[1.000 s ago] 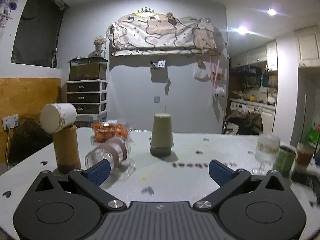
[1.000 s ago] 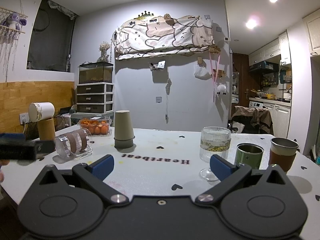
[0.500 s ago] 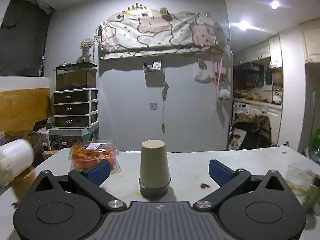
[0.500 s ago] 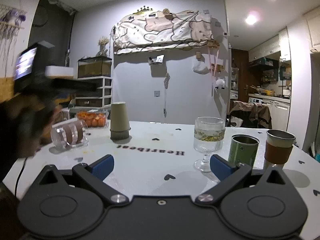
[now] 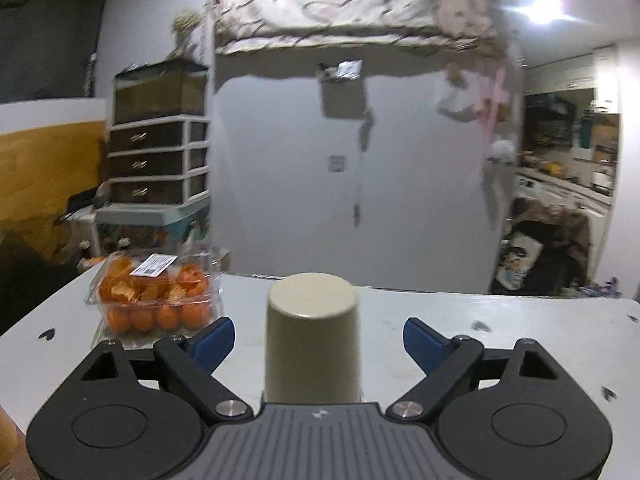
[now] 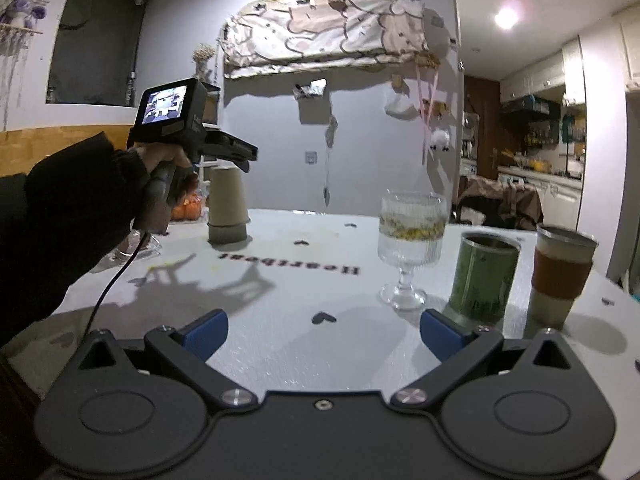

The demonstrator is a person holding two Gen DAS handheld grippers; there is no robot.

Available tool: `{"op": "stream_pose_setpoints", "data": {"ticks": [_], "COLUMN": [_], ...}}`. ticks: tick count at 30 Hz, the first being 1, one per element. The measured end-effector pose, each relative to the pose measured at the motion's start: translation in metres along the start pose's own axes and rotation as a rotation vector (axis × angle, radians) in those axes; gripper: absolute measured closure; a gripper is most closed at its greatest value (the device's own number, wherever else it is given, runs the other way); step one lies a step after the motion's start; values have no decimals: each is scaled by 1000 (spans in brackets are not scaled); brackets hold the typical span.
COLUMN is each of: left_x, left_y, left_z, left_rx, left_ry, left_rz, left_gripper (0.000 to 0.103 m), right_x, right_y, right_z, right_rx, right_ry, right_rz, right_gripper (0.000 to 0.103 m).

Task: Flip cup upright
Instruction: 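Grasp the upside-down beige paper cup with the left gripper, then lift the beige cup with the left gripper and tilt it toward the right gripper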

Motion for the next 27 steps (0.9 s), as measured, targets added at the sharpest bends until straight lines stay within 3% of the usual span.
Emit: {"op": "stream_pose_setpoints", "data": {"ticks": [3, 7, 8, 16, 27], "left_x": [-4, -6, -6, -5, 1], "left_y": [-15, -24, -23, -2, 95], "left_z": [-4, -5, -4, -7, -27], "left_rx": [-24, -38, -34, -19, 119], "left_ry": [37, 46, 43, 13, -116], "left_rz": [-17, -22, -6, 10, 137], "left_gripper": [13, 33, 42, 42, 42], "right_x": [6, 10, 11, 9, -1], "right_y": [-5, -8, -9, -5, 7], "right_z": [2, 5, 5, 4, -2], "right_rx": [-12, -25, -29, -21, 20], "right_ry": [-22, -37, -40, -43, -34], "right_rz": [13, 24, 26, 28, 10], "right_gripper": [0, 0, 0, 0, 0]}}
Point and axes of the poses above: each gripper's, at about its wrist camera, not at the fingertips, and y roughly against the way its jaws point, x to its right, z to its underside, the point moved 4 cm from there along -y, roughly the way its jaws point, and after that the axes turned 1 degree about -x, right-handed, at the moved point
